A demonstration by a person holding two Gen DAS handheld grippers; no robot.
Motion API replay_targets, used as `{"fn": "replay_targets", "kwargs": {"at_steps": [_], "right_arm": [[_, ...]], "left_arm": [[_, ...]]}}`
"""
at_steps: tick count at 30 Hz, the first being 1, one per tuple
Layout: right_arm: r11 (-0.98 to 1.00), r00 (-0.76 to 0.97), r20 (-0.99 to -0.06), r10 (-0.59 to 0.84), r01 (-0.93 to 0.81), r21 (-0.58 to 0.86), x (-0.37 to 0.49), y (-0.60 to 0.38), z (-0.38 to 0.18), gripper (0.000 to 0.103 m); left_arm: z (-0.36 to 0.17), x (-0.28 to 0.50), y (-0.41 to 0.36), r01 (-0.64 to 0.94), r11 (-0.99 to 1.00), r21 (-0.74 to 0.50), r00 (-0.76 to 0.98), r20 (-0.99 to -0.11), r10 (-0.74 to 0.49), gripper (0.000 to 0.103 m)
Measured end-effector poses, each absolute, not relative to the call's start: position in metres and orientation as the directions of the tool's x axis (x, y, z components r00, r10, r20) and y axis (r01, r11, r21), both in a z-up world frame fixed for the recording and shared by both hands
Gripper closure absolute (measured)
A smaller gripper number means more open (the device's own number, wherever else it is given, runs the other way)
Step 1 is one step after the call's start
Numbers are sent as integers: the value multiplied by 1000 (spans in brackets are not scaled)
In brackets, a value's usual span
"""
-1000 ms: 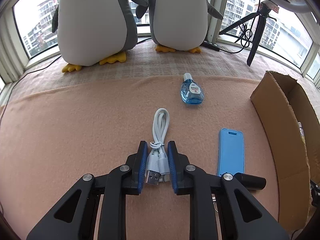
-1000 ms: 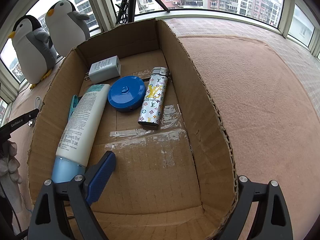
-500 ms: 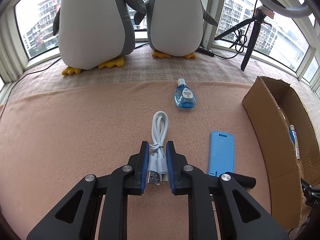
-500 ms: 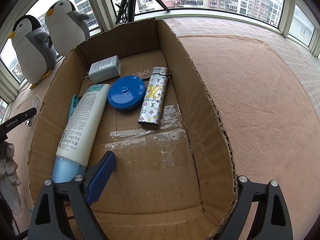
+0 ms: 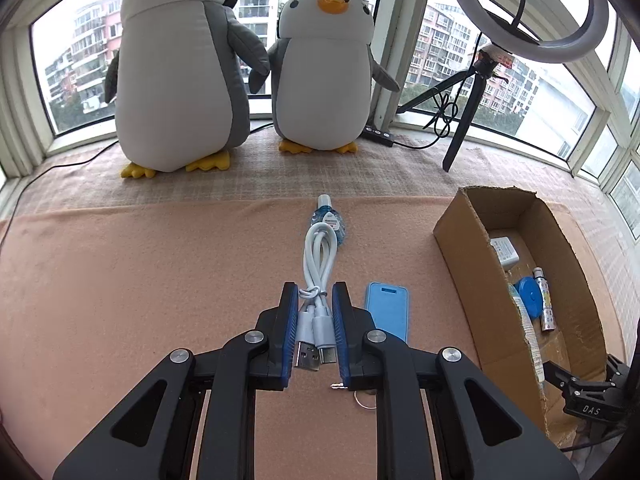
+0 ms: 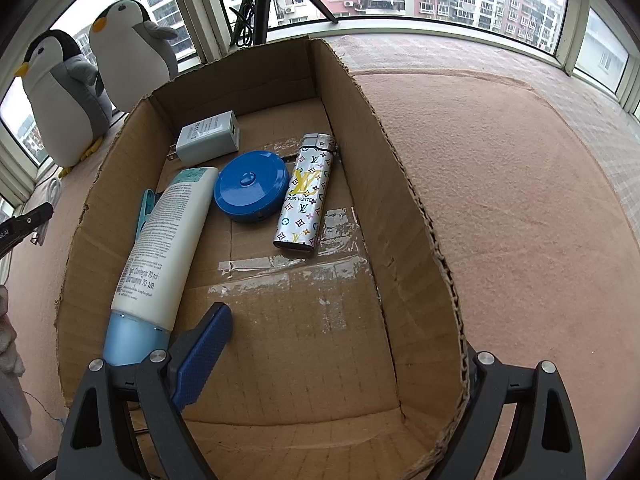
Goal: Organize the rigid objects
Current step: 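Carry the USB cable into the box and open the left tool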
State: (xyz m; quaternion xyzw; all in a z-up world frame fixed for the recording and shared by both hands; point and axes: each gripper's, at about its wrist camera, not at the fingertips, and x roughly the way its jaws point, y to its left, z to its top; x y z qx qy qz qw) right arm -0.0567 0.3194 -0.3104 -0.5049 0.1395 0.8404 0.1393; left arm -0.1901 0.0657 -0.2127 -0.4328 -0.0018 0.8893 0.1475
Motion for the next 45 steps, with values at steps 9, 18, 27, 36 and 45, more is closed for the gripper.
{"fn": "replay_targets", "kwargs": {"at_steps": [9,18,27,36,45], "right_arm": [[-923,-450,-888,100,-376,87,-50,321,-308,16],[-920,-448,-888,103,-383,87,-42,325,-305,23],[-916,-455,-885,102,-391,95,-30,327,-302,30],[-915,-458,-884,94,-389,105,-29,324,-301,41],[-915,-459,-884,91,-389,108,-27,323,-301,41]], "left_arm": [[-191,-171,135,-420,-892,-170,-541,-742,396,87],[-192,-160,200,-516,-842,-157,-495,-748,443,87],[-197,-153,225,-550,-824,-134,-477,-760,442,87],[-192,-152,228,-548,-827,-128,-482,-759,437,84],[-185,-150,221,-539,-833,-129,-495,-751,437,60]]}}
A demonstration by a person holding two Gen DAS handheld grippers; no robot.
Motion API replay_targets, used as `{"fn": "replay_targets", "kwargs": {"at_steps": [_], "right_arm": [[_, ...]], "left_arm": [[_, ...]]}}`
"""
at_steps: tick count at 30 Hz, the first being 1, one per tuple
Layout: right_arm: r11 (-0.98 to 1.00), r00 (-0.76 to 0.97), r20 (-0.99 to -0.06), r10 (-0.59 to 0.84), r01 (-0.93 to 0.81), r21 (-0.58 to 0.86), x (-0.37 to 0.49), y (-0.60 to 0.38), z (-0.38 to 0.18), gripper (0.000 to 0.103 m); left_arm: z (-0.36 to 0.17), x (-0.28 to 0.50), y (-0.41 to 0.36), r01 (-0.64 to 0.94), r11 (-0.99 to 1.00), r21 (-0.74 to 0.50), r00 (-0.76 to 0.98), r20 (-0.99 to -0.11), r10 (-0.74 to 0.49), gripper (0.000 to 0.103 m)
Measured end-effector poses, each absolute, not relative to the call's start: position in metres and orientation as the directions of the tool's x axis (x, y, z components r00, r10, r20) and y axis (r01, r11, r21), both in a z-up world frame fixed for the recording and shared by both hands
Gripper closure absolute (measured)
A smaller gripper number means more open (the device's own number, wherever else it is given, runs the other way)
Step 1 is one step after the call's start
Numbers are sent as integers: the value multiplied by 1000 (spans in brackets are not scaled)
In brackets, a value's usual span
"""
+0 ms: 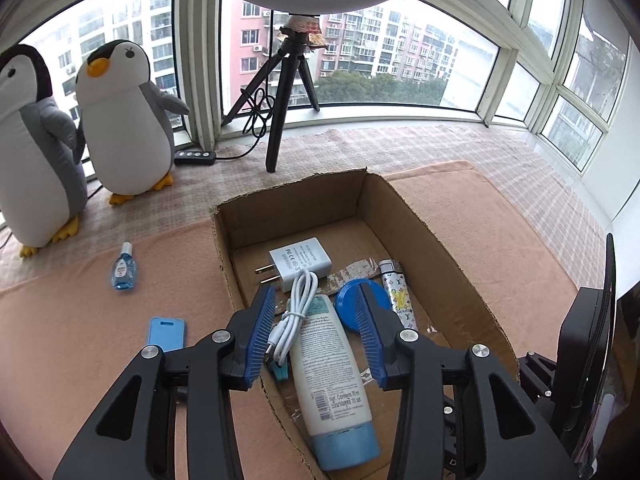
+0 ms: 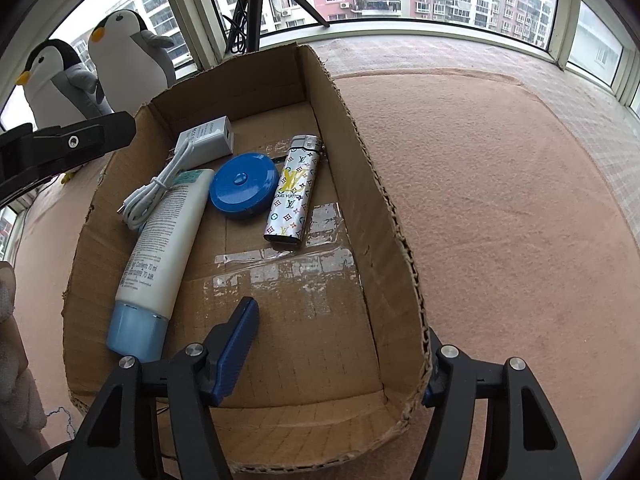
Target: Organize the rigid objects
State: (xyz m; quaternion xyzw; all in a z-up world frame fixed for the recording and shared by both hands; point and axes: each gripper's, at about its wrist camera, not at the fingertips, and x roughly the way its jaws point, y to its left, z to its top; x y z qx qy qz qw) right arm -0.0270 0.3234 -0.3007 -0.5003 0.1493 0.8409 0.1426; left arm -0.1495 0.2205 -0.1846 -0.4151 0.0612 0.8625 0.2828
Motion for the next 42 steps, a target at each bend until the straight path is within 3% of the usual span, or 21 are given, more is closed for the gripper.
{"fn": "replay_targets", "kwargs": {"at_steps": [16,26,30,42], "right_arm": [[-916,-457,-885,92,-387,105,-23,322,-300,41],[-917,-456,-885,94,-385,101,-24,322,-300,41],[-918,-455,-885,96,-384,98,-27,321,-301,41],[-917,-456,-885,92,-385,103,-31,320,-301,41]], "left_arm": [[-177,-149,130,-468,-879,-97,-552,-745,376,60],[-221,-154,57,-370,-927,-65,-515,-816,263,60],[-235,-151,60,-384,-921,-62,-483,-837,258,53],[-250,-150,94,-441,-894,-76,-436,-853,287,53]]}}
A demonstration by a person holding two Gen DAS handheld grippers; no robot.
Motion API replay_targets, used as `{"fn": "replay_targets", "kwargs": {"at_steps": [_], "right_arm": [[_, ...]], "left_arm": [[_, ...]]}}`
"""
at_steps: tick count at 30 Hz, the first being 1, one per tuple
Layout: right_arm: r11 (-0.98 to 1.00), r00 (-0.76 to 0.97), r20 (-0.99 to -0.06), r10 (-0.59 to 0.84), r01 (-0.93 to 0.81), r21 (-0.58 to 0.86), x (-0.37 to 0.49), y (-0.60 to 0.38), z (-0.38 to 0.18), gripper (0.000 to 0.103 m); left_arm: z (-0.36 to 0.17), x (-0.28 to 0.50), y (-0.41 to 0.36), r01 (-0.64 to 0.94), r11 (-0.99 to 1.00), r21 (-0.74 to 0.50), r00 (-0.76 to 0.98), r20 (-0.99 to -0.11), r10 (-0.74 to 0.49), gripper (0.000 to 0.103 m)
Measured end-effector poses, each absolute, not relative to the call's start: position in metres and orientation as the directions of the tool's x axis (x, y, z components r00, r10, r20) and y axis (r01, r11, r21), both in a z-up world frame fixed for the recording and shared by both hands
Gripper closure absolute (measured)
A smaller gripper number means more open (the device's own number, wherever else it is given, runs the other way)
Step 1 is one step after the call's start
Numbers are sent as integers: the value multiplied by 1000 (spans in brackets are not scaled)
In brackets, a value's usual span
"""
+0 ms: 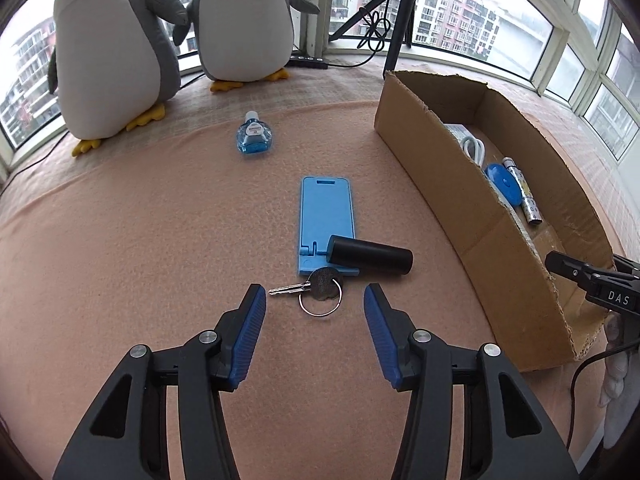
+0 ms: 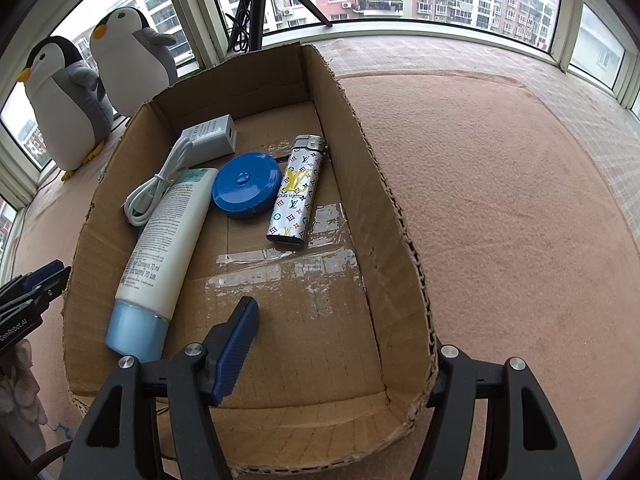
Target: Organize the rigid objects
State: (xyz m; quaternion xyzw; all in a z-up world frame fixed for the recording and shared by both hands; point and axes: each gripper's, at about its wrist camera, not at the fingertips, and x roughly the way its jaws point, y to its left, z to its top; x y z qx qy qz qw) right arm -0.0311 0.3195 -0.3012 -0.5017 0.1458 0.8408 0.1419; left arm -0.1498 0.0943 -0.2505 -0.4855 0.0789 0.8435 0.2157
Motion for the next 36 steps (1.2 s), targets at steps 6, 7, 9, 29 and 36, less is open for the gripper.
{"fn": "replay_targets", "kwargs": {"at_steps": [6,7,9,29,36], "right_arm": [[-917,-456,-885,90,-385,105,-39,322,-302,41],[-917,-456,-885,90,-386,105,-38,322,-302,41],[-917,-457,-885,91,-386,105,-39,323,-302,41],[-908,-465,-882,75,-397,132,-39,324,-303,40],[-908,-465,-882,72,-396,136,-41,325,-303,40]], "left_arm": [[-255,-148,103,-453,-891,-16,-459,-853,249,53],[-255,-148,102,-459,-889,-8,-462,-852,246,53],[-254,-146,102,-475,-880,9,-467,-850,244,53],[-261,-124,119,-703,-643,304,-568,-783,251,76],[-258,-139,109,-713,-684,152,-489,-807,331,85]]}}
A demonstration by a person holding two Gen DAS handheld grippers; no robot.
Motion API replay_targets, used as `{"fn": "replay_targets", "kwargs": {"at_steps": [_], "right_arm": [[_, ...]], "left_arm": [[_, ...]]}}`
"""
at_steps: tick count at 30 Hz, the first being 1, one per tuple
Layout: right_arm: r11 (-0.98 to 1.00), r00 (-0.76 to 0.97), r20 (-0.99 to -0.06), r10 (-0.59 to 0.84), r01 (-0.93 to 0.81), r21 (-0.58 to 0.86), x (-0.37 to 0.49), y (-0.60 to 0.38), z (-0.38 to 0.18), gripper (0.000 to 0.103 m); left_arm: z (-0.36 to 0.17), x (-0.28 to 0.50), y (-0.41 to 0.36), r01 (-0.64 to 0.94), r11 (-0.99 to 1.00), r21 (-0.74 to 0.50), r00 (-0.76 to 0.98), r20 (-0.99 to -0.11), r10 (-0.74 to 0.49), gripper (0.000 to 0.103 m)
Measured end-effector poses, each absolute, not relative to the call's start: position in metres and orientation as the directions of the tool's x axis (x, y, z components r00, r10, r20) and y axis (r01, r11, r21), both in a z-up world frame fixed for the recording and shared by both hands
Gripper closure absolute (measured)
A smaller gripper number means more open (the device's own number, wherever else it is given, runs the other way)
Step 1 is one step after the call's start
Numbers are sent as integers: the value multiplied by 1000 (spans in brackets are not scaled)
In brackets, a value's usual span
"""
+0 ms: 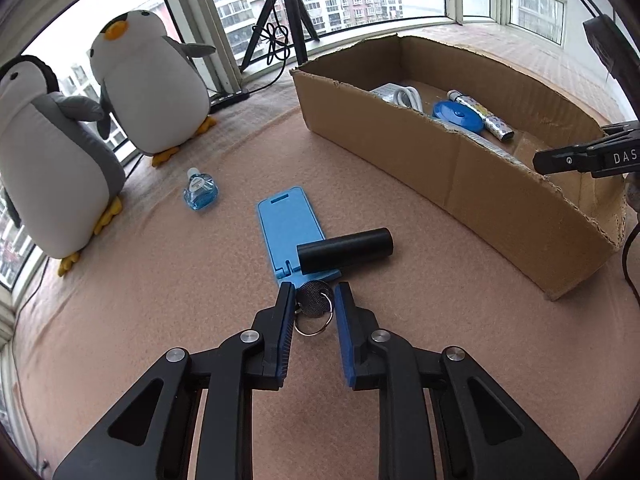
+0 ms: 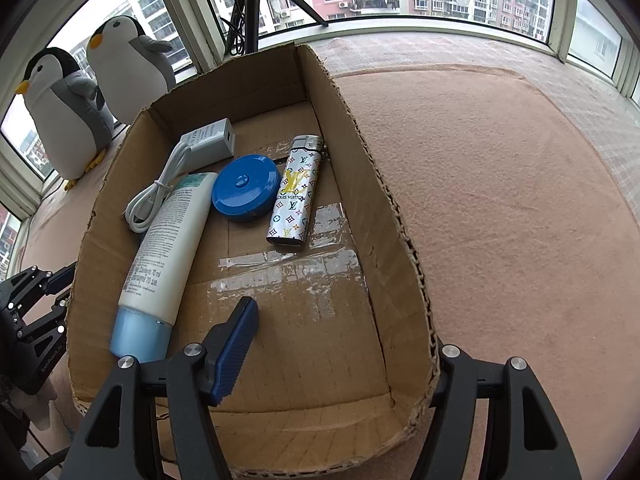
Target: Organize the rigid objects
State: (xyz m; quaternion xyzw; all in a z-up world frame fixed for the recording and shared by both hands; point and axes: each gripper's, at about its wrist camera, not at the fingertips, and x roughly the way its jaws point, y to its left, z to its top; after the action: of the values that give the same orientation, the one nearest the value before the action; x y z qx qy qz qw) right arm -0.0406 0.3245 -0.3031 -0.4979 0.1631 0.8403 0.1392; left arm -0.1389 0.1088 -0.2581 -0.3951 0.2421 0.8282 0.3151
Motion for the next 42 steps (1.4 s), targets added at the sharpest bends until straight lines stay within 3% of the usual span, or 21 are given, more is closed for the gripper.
{"fn": "replay_targets", "kwargs": {"at_steps": [5,15,17,18,22,32,34,37,42], "right_arm": [[-909,-467,-881,74,-395,133,-41,324,-303,38],[-910,-467,-881,75,-394,131,-42,324,-304,37],[-910,-468,-881,76,-394,131,-42,324,-304,37],[-910,-468,-880,76,-394,131,-43,324,-304,37],[-910,-468,-881,75,-394,131,-43,324,-304,37],[-910,-468,-880,76,-394,131,-43,324,-304,37],[-910,-468,-880,75,-393,131,-43,325,-304,37],[-910,-468,-880,75,-394,132,-43,325,-304,37],[-910,-468,-880,75,-393,132,-43,325,-304,37]], "left_arm": [[-255,-146,102,-700,-712,52,-442,-815,375,89],[-255,-141,105,-724,-680,113,-451,-824,344,85],[-256,-144,103,-718,-686,121,-457,-825,332,78],[-257,-145,102,-718,-685,127,-458,-827,327,70],[-260,-148,102,-738,-666,107,-423,-842,334,67],[-260,-150,99,-748,-660,65,-394,-845,362,72],[-259,-152,99,-751,-657,56,-388,-844,371,77],[-254,-150,102,-754,-653,68,-400,-837,374,84],[-252,-147,105,-761,-639,111,-423,-832,359,84]]}}
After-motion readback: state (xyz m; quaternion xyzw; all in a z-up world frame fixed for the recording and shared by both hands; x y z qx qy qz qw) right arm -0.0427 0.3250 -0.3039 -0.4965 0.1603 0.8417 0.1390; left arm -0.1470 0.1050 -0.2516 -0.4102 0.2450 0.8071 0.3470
